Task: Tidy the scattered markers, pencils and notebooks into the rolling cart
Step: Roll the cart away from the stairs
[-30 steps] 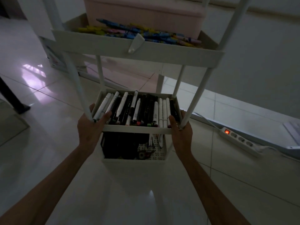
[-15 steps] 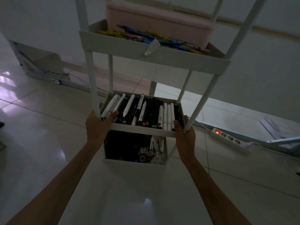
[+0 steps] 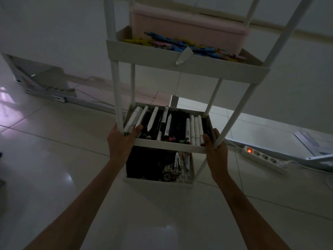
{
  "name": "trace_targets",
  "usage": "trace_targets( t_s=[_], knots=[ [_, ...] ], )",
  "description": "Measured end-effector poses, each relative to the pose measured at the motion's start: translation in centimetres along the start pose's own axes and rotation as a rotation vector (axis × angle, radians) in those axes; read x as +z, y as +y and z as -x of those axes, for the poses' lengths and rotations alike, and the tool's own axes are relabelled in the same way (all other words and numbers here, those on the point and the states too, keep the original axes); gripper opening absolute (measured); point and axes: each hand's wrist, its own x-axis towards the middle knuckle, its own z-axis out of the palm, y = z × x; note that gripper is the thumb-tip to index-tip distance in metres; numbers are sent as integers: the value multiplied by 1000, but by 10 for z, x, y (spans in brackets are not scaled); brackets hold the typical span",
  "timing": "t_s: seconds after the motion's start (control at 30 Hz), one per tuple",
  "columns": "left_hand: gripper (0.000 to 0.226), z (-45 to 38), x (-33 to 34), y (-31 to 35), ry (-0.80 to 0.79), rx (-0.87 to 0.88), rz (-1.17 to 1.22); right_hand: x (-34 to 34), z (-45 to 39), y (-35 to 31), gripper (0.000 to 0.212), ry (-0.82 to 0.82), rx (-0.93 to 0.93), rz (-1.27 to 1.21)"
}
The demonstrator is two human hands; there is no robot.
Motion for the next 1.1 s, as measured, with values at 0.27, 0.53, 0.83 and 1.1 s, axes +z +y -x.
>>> trace_targets(
  t_s=[0.27,0.53,0.83,1.1],
  knots=[
    [27,-41,17,2,-67,8,-7,15,-18,12,15,54,2,-98],
    [35,-69,45,7,-69,-40,-1,20,-65,19,18,46,49,-87],
    [80,-109,78,2,-115,-99,76,25,-94,22,14,91,42,-23],
    [84,-133,90,1,-182,-113,98,34,-113,24,29,91,78,59]
  ],
)
